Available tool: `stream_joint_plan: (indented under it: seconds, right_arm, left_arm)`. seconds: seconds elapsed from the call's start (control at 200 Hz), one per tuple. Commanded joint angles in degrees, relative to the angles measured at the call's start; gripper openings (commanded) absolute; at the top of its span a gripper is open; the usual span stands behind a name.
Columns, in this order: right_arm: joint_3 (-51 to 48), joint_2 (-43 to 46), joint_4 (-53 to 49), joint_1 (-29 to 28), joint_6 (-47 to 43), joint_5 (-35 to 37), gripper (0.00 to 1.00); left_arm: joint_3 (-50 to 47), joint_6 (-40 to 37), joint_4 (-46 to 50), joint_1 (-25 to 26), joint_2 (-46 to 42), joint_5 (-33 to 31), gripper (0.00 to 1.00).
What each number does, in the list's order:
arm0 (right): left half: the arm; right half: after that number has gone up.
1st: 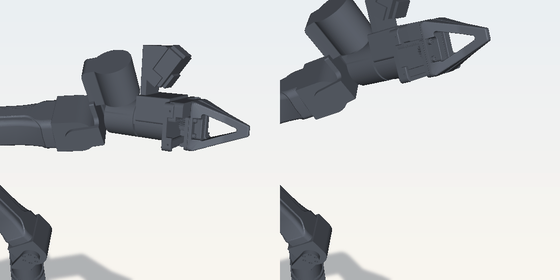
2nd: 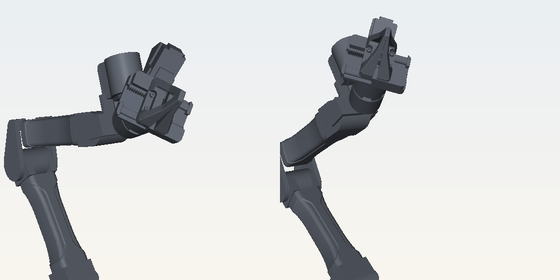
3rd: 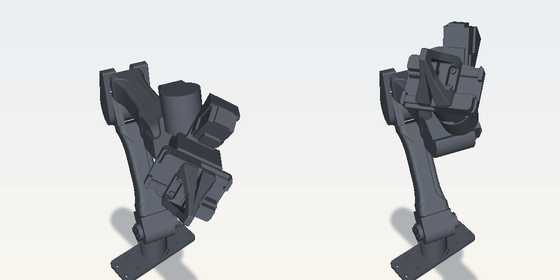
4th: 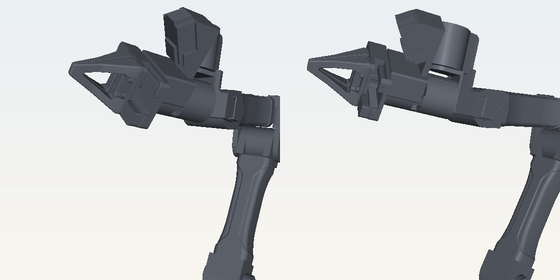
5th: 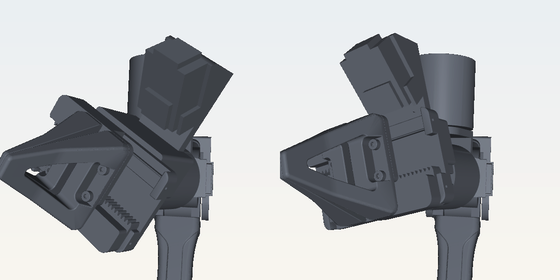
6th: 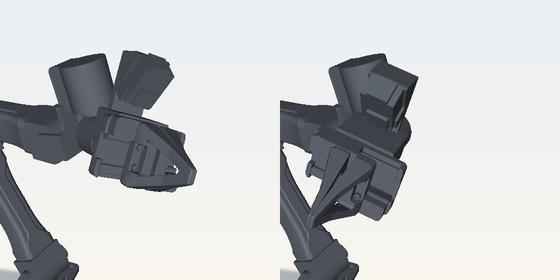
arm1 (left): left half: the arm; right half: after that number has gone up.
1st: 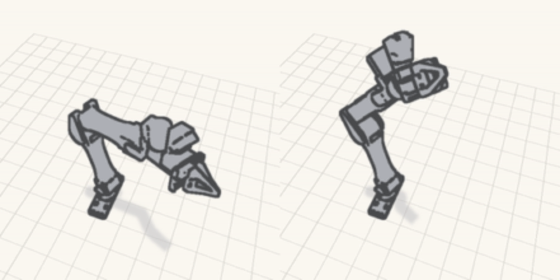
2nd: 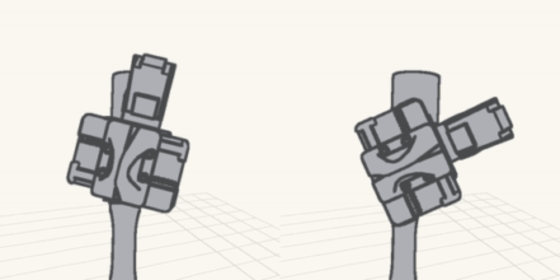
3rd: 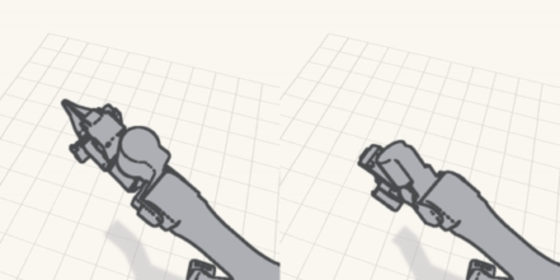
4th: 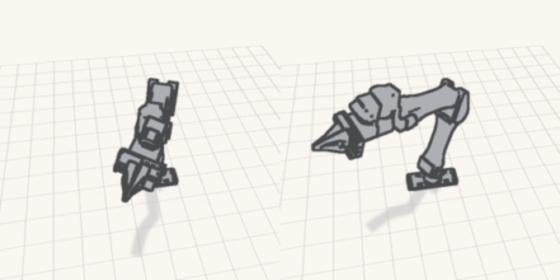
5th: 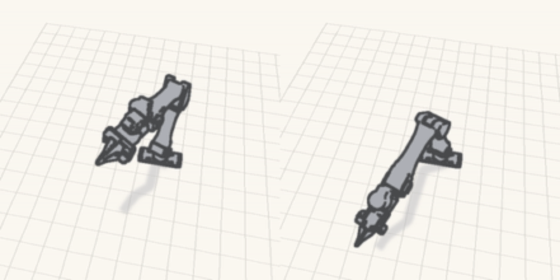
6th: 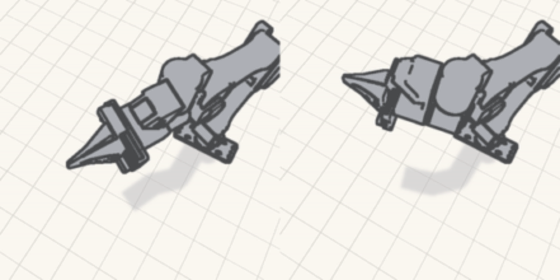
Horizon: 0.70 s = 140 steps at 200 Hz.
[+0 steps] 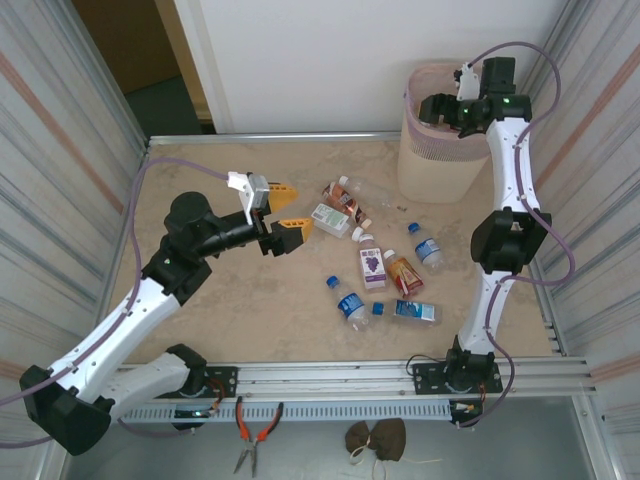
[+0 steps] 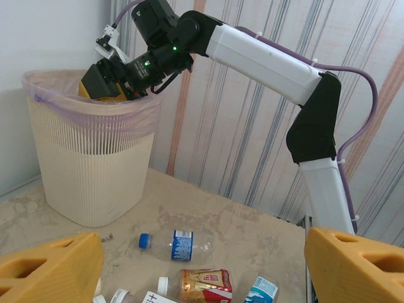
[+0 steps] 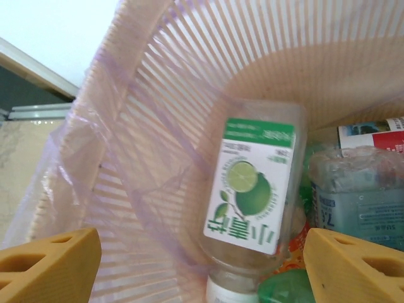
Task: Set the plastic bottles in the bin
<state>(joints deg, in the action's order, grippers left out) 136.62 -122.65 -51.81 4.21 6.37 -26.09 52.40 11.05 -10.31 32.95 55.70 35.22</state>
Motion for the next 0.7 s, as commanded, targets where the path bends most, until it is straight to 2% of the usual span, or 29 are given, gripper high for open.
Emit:
stream_joint_plan:
  seconds: [0.0, 0.215, 0.401, 0.521, 0.696]
  right_arm:
    - [1.77, 1.57, -1.51, 0.10, -0.70, -1.31, 0.81]
    - [1.64, 4.60, -3.01, 0.06, -1.14, 0.59, 0.76]
    - [0.30, 9.14, -4.59, -0.45, -1.88, 2.79, 0.75]
    - [-3.29, 13.61, -4.01, -0.84, -1.90, 3.37, 0.75]
    - [-11.43, 21.68, -1.42, -1.35, -1.28, 4.45, 0.75]
  left_arm:
    - [-0.64, 0.97, -2.16, -0.45, -0.62, -0.59, 0.83]
    - [-0.46, 0.91, 0.12, -0.45, -0.38, -2.60, 0.83]
    - [2.23, 2.00, 8.41, -0.44, 2.00, -6.84, 0.78]
    - [3.84, 7.33, 15.24, -0.43, 4.06, -12.81, 0.76]
    - [2.00, 20.08, 20.88, -0.45, 5.96, -19.79, 0.76]
